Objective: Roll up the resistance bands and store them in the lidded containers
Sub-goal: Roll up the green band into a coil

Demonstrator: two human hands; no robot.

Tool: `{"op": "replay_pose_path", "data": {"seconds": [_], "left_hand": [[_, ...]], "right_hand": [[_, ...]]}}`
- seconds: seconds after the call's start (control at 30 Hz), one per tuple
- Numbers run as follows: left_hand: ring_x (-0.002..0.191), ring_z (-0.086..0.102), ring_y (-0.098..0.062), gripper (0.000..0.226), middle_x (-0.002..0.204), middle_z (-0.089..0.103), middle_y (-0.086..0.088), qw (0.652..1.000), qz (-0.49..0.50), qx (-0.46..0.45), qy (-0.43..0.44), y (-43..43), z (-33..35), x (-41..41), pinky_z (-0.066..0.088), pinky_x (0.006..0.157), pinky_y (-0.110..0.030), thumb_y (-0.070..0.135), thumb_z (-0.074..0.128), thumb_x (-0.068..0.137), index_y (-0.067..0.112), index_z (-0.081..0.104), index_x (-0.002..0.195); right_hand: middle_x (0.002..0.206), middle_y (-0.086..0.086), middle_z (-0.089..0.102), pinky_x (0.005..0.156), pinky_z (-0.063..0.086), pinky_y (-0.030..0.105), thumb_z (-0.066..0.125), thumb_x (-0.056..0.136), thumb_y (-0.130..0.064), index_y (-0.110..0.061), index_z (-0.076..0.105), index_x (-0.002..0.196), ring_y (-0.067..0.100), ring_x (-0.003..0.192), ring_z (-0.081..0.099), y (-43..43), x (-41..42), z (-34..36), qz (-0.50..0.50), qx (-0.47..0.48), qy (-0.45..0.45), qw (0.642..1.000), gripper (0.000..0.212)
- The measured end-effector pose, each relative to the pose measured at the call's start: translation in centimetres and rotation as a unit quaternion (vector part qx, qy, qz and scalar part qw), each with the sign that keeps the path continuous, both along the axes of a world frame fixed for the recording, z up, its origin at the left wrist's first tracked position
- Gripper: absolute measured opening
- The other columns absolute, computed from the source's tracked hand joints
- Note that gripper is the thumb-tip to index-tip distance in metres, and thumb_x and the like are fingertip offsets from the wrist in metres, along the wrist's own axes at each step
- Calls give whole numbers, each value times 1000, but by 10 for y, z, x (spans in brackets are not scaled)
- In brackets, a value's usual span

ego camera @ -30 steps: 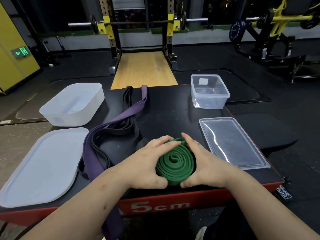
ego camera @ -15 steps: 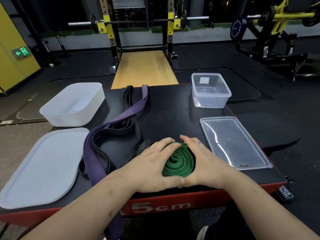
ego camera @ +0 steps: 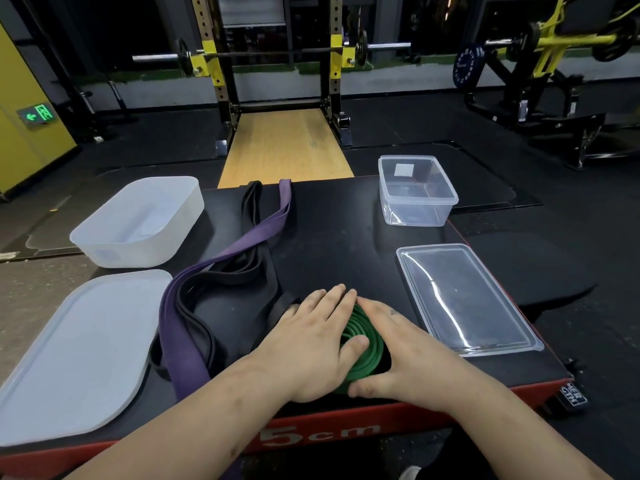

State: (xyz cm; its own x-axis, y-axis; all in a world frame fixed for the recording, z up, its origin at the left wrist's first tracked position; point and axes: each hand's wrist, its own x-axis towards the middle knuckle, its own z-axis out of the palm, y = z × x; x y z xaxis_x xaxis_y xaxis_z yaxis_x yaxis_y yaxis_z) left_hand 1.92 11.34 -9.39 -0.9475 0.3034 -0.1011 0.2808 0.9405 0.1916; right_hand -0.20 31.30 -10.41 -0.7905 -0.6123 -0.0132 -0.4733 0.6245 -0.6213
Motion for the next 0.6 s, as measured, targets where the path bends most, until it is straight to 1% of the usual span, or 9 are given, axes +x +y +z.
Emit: {"op": "replay_pose_path", "data": {"seconds": [0.07, 0.13, 0.27, 0.33, 0.4, 0.47, 0.53, 0.6], "left_hand": [[156, -8, -12, 73, 170, -9, 11, 1000, 2, 7, 2, -1, -2, 1, 7, 127, -39, 64, 20, 102, 31, -7, 162], [156, -4, -12, 73, 170, -4, 10, 1000, 1, 18, 12, -2, -5, 2, 8, 126, -37, 63, 21, 102, 31, -5, 162], [152, 10, -14, 77, 167, 10, 9, 998, -7, 46, 38, -6, -7, 3, 14, 125, -34, 66, 26, 100, 29, 0, 162], [152, 7, -11, 84, 167, 6, 10, 997, -15, 68, 19, -10, -3, 5, 11, 125, -30, 69, 34, 97, 30, -3, 162], [153, -3, -4, 98, 167, -6, 15, 997, -27, 78, -8, -17, 1, 7, 7, 124, -26, 76, 43, 91, 32, -9, 162], [151, -9, 2, 111, 165, -14, 21, 996, -36, 78, -27, -26, 3, 11, 5, 121, -20, 82, 50, 83, 34, -13, 160], [148, -12, 9, 117, 164, -15, 25, 995, -47, 81, -29, -34, 3, 13, 2, 117, -14, 83, 56, 79, 35, -13, 160], [147, -13, 11, 117, 163, -16, 26, 994, -61, 82, -23, -39, 2, 15, 2, 119, -13, 80, 60, 80, 36, -13, 160]], "right_hand": [[152, -41, 18, 117, 29, 16, 84, 65, -69, -51, 5, 159, -15, 143, 23, -1, 1, 0, 0, 3, -3, 1000, 125], [152, -39, 20, 116, 34, 20, 84, 64, -70, -52, 6, 157, -13, 140, 29, -1, 2, 0, -3, 5, 1, 1000, 123], [140, -38, 31, 109, 42, 23, 85, 64, -66, -57, 18, 149, -9, 130, 41, -3, 2, 3, -3, 2, 11, 1000, 109], [137, -36, 35, 107, 43, 24, 85, 64, -66, -57, 22, 145, -8, 128, 43, -2, 0, 7, -1, 9, 9, 1000, 103], [138, -31, 39, 109, 43, 26, 83, 62, -70, -52, 27, 147, -5, 130, 43, -1, -3, 9, 3, 19, 17, 1000, 104], [140, -27, 41, 111, 41, 26, 81, 61, -73, -46, 30, 149, -5, 133, 41, 0, -5, 11, 6, 34, 26, 999, 105], [138, -27, 42, 110, 41, 26, 81, 60, -74, -45, 32, 146, -6, 132, 41, -1, -6, 12, 4, 42, 31, 999, 103], [136, -28, 42, 109, 43, 27, 82, 58, -74, -45, 34, 143, -5, 131, 41, -2, -8, 14, 3, 50, 28, 998, 102]]}}
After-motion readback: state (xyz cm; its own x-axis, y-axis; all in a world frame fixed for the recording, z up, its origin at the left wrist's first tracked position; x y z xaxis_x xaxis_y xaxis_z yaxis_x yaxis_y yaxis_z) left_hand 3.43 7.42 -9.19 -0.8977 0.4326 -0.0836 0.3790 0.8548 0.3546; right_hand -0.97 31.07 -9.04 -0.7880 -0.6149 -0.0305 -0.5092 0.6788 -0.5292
